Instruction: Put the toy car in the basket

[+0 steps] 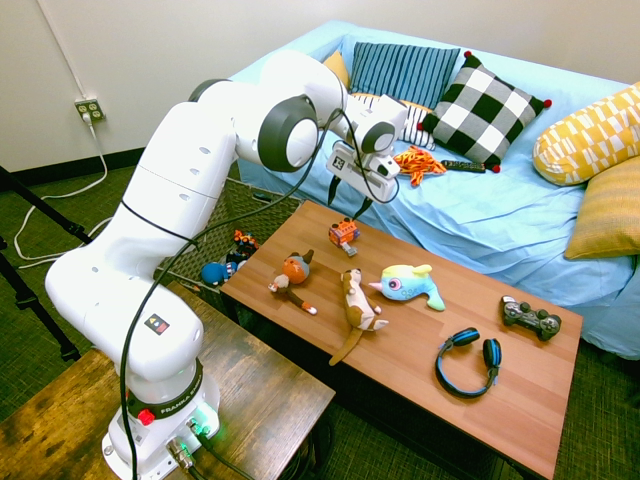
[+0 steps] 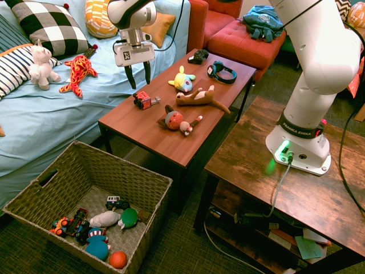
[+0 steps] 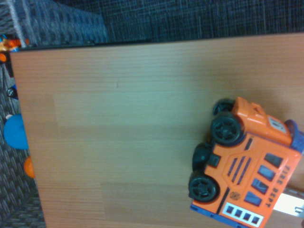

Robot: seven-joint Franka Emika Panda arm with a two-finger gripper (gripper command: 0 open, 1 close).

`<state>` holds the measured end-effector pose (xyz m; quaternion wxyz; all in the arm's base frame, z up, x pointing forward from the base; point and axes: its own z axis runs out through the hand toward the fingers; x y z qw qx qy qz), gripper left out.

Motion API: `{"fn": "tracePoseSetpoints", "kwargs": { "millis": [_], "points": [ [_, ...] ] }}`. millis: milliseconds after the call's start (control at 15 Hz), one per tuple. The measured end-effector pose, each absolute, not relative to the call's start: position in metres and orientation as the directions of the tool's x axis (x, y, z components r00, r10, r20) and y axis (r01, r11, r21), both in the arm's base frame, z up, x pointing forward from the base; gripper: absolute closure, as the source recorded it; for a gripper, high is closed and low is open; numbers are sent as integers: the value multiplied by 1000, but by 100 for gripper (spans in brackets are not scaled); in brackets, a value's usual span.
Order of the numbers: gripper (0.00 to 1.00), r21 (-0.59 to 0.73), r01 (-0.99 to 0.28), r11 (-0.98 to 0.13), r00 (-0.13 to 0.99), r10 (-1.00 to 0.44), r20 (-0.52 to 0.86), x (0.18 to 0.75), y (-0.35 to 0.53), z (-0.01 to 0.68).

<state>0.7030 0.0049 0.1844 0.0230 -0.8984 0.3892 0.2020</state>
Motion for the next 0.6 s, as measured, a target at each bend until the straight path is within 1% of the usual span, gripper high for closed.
{"fn": "tracePoseSetpoints", "kwargs": {
  "millis": [400,600],
  "points": [
    [0,227,-721,-655,526,-730,-438,725,5,143],
    [0,262,-707,-657,503,-728,-466,729,8,125]
  ]
}}
